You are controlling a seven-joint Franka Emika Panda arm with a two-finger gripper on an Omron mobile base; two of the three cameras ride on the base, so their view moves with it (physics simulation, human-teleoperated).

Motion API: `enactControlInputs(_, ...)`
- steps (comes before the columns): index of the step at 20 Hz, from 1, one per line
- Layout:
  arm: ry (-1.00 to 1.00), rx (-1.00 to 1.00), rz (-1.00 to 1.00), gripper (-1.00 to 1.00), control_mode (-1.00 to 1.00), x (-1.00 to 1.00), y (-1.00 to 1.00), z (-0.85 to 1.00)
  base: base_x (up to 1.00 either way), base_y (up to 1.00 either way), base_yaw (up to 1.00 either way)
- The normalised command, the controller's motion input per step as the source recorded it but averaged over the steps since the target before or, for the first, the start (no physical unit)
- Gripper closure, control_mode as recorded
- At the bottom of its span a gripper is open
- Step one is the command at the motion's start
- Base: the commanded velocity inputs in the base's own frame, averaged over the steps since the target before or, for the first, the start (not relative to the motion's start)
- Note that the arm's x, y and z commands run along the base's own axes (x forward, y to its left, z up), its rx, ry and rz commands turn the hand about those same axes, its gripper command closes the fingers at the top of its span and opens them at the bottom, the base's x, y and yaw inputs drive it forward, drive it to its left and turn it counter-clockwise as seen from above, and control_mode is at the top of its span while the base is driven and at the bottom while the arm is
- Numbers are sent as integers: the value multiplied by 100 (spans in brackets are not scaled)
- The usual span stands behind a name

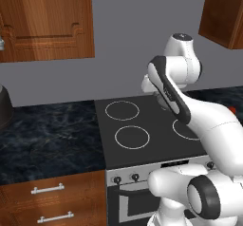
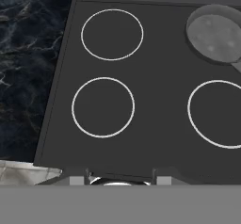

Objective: Put the bell pepper and bell pepper in the pan. Then turn on the rear right burner and set the heat to medium.

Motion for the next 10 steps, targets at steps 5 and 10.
enactControlInputs(5, 0, 0, 0, -100, -100, -17, 0, -1, 0, 0, 0)
enactControlInputs(10, -1, 0, -2, -100, -100, -37, -9, -8, 0, 0, 0)
